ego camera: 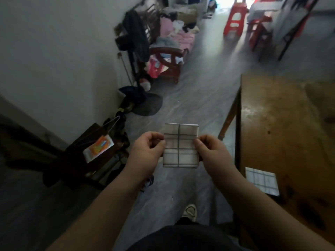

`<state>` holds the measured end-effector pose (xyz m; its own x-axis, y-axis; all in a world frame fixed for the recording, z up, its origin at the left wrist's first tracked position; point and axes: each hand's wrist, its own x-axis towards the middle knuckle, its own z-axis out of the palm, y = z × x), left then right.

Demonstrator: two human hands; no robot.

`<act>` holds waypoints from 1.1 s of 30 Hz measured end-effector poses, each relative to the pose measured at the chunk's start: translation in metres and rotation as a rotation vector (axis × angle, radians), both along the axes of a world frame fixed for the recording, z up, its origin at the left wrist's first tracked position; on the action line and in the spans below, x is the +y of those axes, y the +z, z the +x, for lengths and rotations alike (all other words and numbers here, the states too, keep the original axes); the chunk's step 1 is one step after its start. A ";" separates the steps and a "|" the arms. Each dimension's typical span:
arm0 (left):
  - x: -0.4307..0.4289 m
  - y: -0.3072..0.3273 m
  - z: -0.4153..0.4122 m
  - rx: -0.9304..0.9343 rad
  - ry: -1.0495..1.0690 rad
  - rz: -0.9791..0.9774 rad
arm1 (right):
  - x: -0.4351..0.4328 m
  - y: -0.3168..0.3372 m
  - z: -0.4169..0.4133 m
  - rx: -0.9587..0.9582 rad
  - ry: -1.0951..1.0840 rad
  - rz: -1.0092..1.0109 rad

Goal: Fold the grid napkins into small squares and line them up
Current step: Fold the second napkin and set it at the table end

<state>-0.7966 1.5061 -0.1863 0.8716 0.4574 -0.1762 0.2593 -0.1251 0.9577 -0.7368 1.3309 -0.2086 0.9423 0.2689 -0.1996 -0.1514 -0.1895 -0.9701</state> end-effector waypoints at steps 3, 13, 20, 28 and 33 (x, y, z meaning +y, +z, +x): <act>-0.015 0.003 0.075 -0.011 -0.116 0.020 | -0.023 0.003 0.054 0.006 -0.104 0.043; -0.141 -0.011 0.258 0.023 -0.686 0.084 | -0.141 0.002 0.126 0.060 -0.661 0.035; -0.239 -0.048 0.346 0.069 -1.123 0.162 | -0.192 -0.037 0.146 0.164 -1.047 -0.094; -0.305 -0.113 0.426 0.149 -1.691 0.572 | -0.176 -0.093 0.183 0.475 -1.540 -0.216; -0.321 -0.166 0.439 0.196 -1.869 0.700 | -0.162 -0.139 0.204 0.678 -1.535 -0.278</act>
